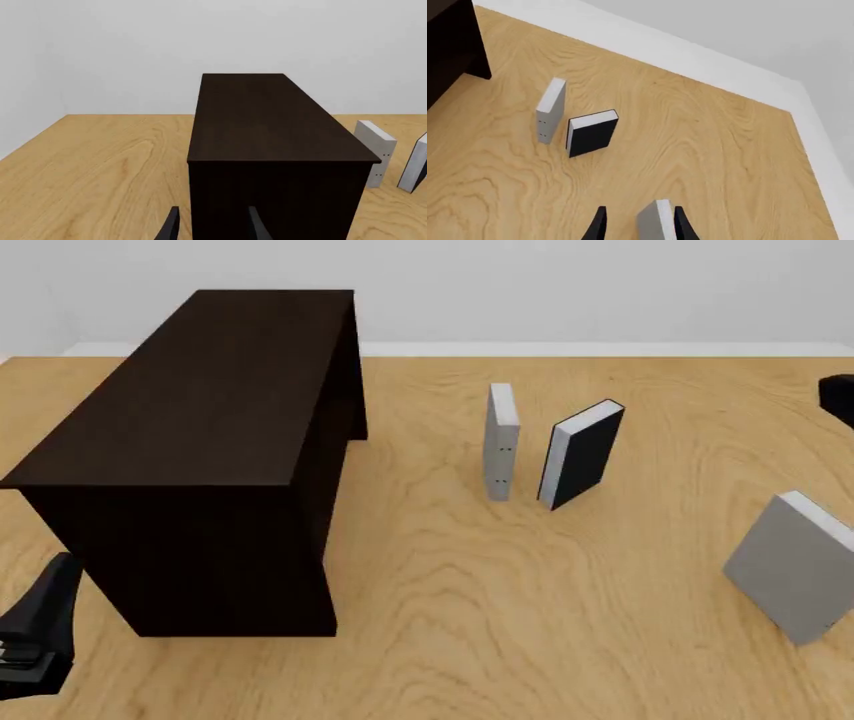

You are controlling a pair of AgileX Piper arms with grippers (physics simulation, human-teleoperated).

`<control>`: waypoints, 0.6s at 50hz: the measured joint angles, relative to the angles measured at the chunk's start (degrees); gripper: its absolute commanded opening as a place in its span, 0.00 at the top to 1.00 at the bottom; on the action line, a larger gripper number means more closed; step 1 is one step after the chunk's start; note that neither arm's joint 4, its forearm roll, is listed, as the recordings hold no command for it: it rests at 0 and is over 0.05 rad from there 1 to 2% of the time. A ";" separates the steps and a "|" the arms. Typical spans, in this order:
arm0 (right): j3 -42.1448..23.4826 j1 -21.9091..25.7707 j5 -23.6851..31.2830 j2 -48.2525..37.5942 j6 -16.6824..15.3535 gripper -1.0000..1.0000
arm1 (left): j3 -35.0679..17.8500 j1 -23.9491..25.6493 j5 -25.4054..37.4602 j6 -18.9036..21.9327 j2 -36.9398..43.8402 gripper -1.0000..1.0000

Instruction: Pick up the book on the right and place it under the cabinet shelf.

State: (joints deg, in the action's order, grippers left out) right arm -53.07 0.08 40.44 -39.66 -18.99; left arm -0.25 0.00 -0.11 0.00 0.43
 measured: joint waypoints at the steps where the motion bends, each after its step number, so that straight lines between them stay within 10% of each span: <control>1: -0.69 -0.33 0.96 -0.57 -0.53 0.00 | 0.00 0.00 0.00 0.00 0.00 0.00; 30: -9.40 -6.81 18.43 -11.42 -11.20 0.00 | 0.00 0.00 0.00 0.00 0.00 0.00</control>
State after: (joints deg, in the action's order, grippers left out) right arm -62.47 -6.73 58.88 -51.08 -30.19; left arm -0.25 0.00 -0.11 0.00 0.43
